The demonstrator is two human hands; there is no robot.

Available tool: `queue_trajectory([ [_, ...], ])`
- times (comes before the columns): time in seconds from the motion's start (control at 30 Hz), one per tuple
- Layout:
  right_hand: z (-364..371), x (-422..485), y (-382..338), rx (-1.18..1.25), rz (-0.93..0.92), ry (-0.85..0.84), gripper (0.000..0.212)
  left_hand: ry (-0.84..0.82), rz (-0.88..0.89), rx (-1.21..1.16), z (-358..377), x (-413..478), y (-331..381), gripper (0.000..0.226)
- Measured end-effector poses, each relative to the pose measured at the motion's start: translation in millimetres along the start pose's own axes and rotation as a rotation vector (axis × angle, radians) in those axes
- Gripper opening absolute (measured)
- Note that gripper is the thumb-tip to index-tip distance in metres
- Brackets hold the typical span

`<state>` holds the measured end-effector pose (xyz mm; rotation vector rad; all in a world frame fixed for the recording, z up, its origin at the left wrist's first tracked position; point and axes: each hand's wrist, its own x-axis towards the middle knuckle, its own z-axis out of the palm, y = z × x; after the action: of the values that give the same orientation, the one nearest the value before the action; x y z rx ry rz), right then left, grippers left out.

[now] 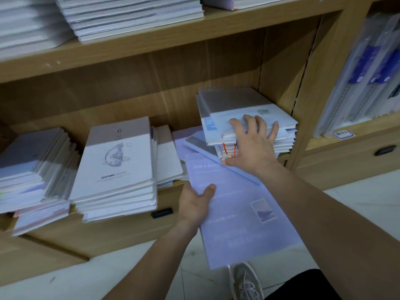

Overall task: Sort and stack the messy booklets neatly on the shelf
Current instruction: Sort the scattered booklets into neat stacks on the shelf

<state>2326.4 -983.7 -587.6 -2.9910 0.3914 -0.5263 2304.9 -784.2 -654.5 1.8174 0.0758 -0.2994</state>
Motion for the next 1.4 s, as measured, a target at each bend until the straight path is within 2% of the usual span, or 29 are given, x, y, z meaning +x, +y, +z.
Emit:
queue_trajectory([
  [0.1, 1.4, -1.1, -3.7, -0.020, 0.001, 0.010, 0.109, 0.031, 0.016, 0.030, -4.8, -8.5, 0.1, 0.034],
  [0.23, 0.7, -1.7, -3.8, -0.018, 0.010, -0.008, 0.109, 0.059, 0.051, 0.092, -20.0, -21.1, 5.1, 0.045],
  [0.6, -4.5, -9.7, -8.0, -0.041, 0.009, -0.090, 0.108, 0.101, 0.189, 0.326, -98.0, -74.7, 55.2, 0.031],
  [0.7, -12.2, -12.5, -10.0, -0.014, 0.018, -0.145, 0.104, 0.145, 0.248, 0.295, -121.0, -83.0, 75.2, 0.031],
  [0.83, -32.1, -15.8, -3.4, 0.192, 0.036, -0.232, 0.078, 0.131, 0.273, 0.226, -136.6, -84.8, 108.1, 0.036],
  [0.97, -57.8, -26.5, 9.8, 0.594, 0.077, -0.136, 0.049, 0.068, 0.288, 0.162, -139.5, -85.8, 130.4, 0.023],
  [1.03, -67.4, -31.7, 12.5, 0.697, 0.078, -0.103, 0.040, 0.056, 0.298, 0.131, -144.4, -87.0, 136.6, 0.018],
  [1.23, -76.4, -38.5, 11.4, 0.792, 0.028, -0.162, 0.031, 0.028, 0.274, -0.068, -140.5, -75.4, 149.5, 0.024],
  [1.37, -81.4, -39.1, -0.7, 0.924, -0.009, -0.232, 0.040, 0.007, 0.241, -0.173, -124.5, -60.1, 155.2, 0.028],
  [1.4, -81.7, -39.7, -3.4, 0.949, -0.018, -0.263, 0.036, -0.002, 0.230, -0.185, -122.2, -55.5, 155.0, 0.029],
])
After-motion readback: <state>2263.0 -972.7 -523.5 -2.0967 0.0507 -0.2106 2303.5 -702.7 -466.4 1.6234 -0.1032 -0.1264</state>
